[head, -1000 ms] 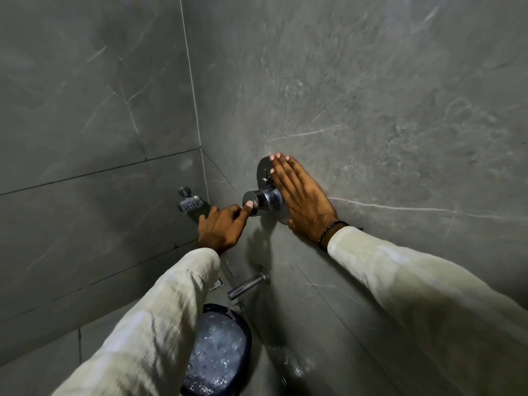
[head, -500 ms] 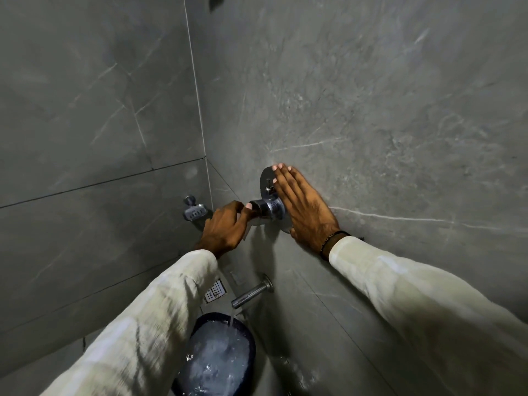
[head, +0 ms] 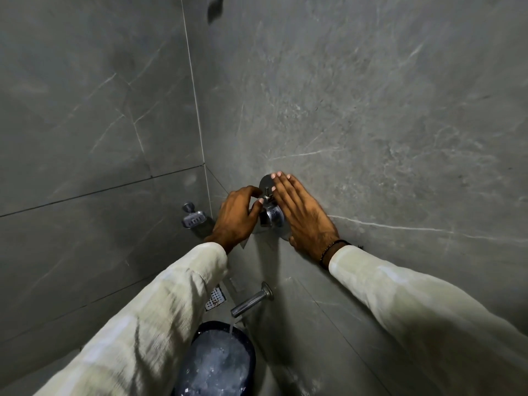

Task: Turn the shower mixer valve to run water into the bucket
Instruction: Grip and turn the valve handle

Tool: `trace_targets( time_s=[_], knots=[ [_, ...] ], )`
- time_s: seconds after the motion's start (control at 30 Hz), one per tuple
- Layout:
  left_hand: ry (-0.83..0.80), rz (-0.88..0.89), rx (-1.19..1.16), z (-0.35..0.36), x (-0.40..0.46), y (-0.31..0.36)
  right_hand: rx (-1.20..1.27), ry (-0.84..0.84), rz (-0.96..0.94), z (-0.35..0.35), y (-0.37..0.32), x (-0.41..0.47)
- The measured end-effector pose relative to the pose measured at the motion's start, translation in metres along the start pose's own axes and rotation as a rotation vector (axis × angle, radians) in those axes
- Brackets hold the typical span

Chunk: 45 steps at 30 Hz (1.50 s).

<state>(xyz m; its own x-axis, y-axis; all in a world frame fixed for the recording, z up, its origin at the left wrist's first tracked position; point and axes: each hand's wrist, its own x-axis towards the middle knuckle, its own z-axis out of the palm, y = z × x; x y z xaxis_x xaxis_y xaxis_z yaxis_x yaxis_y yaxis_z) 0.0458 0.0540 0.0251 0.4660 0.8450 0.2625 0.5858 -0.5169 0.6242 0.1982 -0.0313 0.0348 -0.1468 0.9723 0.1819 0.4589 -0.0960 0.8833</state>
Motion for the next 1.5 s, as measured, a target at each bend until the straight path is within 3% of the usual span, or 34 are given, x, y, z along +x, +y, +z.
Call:
trace_targets(
  time_s=[0.53,0.87,1.17,1.5],
  knots=[
    [0.060,0.087,-0.083,-0.002,0.007,0.015,0.012,0.013,0.006,-0.001,0.000,0.000],
    [-0.084,-0.184,0.076,-0.015,0.033,0.048,0.012,0.012,0.009,0.002,-0.001,0.002],
    [-0.057,-0.154,0.278,-0.015,0.034,0.058,0.011,0.010,0.006,0.003,-0.002,0.003],
    [0.049,-0.163,0.188,-0.007,0.016,0.062,-0.001,0.020,0.007,0.003,-0.001,0.003]
  ],
)
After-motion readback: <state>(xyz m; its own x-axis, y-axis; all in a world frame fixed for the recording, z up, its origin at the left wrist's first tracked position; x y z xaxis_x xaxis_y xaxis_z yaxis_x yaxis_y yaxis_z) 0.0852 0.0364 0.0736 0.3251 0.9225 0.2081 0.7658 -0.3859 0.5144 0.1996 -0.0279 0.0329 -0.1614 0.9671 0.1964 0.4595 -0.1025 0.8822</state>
